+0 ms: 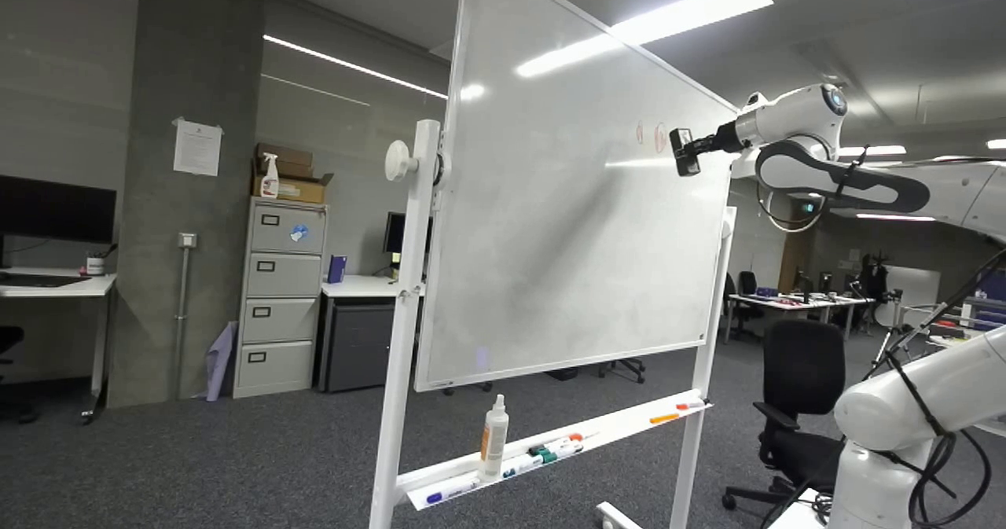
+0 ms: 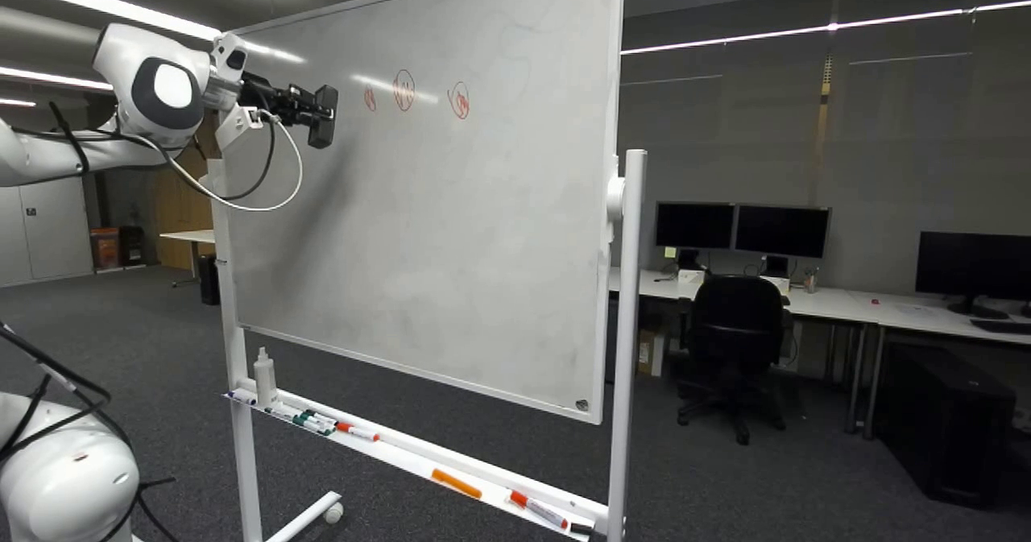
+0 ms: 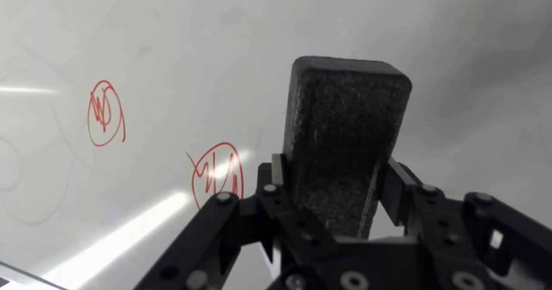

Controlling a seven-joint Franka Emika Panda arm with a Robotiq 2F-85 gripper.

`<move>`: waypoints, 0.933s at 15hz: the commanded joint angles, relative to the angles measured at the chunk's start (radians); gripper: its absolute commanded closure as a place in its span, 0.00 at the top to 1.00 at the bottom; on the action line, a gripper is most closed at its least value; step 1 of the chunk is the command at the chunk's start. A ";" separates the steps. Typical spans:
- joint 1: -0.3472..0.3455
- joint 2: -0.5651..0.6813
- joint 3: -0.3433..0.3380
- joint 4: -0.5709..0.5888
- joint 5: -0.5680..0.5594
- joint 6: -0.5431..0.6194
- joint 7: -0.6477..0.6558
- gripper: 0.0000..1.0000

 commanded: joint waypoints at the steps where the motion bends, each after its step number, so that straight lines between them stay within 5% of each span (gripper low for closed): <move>1: -0.024 0.004 0.006 0.008 0.036 0.007 -0.030 0.56; 12: -0.022 0.011 0.003 0.012 0.036 0.007 -0.031 0.56; 13: -0.012 0.019 -0.006 0.015 0.039 0.017 -0.044 0.31; 14: -0.010 0.029 -0.010 0.021 0.043 0.019 -0.048 0.31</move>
